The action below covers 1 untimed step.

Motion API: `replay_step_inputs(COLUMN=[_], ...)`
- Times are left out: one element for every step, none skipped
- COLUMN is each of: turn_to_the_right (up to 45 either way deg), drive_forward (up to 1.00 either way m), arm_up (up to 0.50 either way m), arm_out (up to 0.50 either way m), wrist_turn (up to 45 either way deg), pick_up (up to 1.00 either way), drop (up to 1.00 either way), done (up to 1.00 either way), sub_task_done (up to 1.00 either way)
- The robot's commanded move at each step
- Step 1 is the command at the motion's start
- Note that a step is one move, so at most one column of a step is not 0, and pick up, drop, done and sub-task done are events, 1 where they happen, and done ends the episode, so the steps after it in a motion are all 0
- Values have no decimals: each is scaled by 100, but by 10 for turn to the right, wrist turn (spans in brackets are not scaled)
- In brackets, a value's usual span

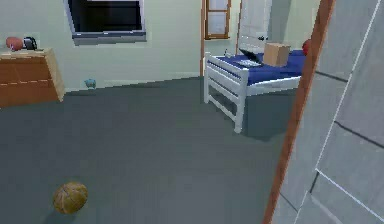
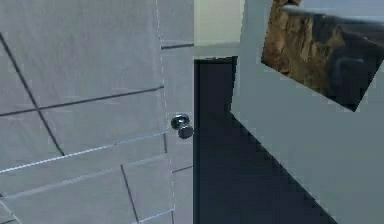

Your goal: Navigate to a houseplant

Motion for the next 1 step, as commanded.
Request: replay_step_inputs(turn_to_the_right=[0], drive_forward=[85], arm_up=[0], arm_out=[0], wrist_turn=[0], pick_up=[0], drop=[0], done=[0], sub_task_done=[0])
